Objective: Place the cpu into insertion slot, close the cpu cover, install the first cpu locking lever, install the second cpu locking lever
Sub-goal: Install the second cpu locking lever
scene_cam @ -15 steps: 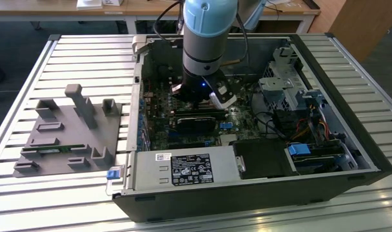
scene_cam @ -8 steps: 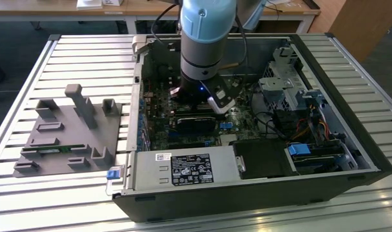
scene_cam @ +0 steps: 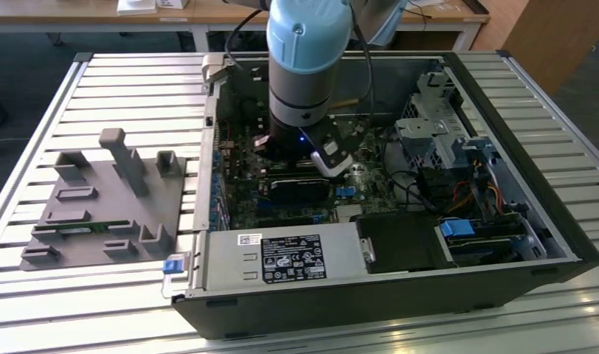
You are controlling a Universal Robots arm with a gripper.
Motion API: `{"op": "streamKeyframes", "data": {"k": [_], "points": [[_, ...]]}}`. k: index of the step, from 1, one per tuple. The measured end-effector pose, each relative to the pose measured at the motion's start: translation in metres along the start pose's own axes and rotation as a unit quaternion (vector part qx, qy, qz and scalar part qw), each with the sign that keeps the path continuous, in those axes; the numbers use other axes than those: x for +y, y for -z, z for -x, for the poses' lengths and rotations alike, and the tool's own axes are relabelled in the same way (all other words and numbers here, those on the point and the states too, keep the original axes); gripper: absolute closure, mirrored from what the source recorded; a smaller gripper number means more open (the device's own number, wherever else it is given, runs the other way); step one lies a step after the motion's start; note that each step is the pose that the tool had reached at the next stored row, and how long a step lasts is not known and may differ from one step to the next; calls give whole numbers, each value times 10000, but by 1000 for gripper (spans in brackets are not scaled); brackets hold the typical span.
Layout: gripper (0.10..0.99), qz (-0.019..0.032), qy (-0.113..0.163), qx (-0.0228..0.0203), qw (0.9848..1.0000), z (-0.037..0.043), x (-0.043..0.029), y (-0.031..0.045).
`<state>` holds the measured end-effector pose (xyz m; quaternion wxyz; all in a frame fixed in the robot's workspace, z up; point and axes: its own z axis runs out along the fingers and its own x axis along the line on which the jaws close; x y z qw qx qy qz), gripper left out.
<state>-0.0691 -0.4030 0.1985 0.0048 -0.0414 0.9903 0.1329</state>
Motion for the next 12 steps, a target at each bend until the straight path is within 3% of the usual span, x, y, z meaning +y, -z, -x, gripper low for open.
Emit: {"op": "streamKeyframes", "data": {"k": [4, 12], "points": [[980, 57, 0, -4, 10000, -6, -10, -36], [980, 225, 2, -27, 9997, -69, -13, -61]]}}
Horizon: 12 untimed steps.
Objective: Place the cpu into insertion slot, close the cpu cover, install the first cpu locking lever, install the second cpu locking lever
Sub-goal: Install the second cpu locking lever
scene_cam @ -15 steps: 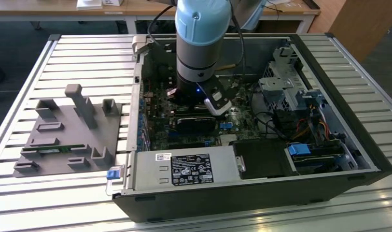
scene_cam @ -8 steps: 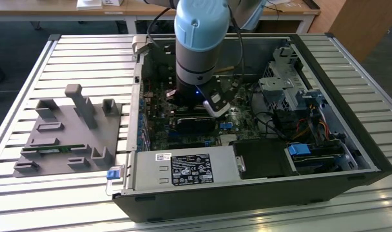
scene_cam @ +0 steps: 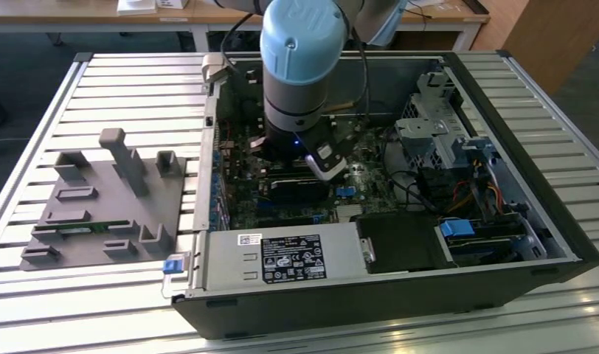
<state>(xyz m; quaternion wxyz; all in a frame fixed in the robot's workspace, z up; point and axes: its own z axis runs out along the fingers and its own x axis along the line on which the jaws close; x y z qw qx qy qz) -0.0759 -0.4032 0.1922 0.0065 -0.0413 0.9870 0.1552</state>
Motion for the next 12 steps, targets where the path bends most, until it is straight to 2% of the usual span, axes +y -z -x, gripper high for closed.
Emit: {"op": "streamKeyframes", "data": {"k": [5, 12], "points": [[980, 88, 1, -8, 10000, -11, -8, -31], [980, 100, 1, -10, 9999, -20, -12, -42]]}}
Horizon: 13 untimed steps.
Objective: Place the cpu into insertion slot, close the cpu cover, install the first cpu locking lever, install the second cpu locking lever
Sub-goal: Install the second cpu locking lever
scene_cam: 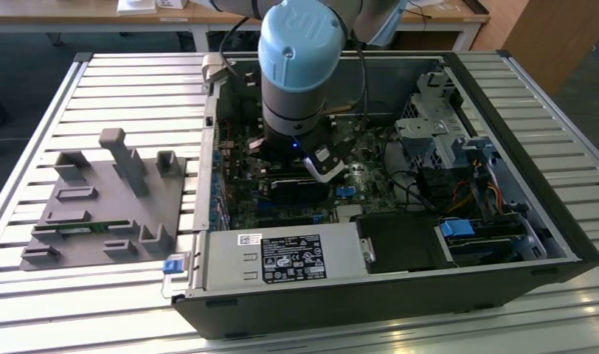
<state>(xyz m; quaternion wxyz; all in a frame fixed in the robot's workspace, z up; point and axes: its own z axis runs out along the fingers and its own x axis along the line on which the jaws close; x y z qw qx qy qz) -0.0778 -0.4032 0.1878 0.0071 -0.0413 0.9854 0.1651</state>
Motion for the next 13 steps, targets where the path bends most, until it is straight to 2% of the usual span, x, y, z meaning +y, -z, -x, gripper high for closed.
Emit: {"op": "streamKeyframes", "data": {"k": [6, 13], "points": [[980, 0, 0, 0, 10000, 1, 27, 79], [980, 0, -8, -2, 10000, 6, 85, 246]]}}
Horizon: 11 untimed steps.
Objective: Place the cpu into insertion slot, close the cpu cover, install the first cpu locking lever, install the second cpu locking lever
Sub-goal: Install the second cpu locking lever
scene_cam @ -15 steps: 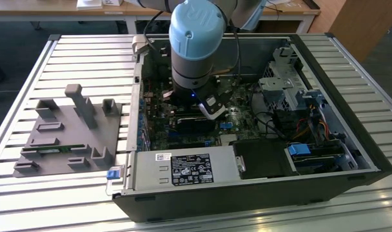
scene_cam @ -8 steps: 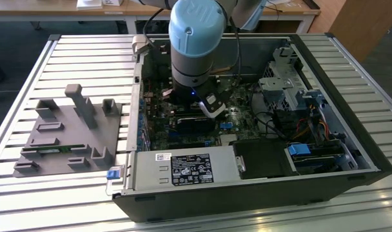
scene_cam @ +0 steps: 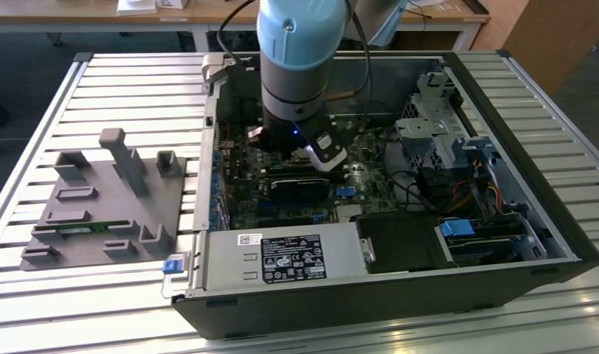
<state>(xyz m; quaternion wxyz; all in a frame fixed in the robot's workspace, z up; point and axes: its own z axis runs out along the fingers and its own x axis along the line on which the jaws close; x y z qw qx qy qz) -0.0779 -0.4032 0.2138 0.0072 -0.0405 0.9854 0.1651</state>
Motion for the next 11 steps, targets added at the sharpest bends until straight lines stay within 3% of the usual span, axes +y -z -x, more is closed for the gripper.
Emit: {"op": "streamKeyframes", "data": {"k": [8, 11], "points": [[980, -2, -40, -14, 10000, 5, 64, 157], [980, -1, -41, -14, 10000, 6, 66, 161]]}}
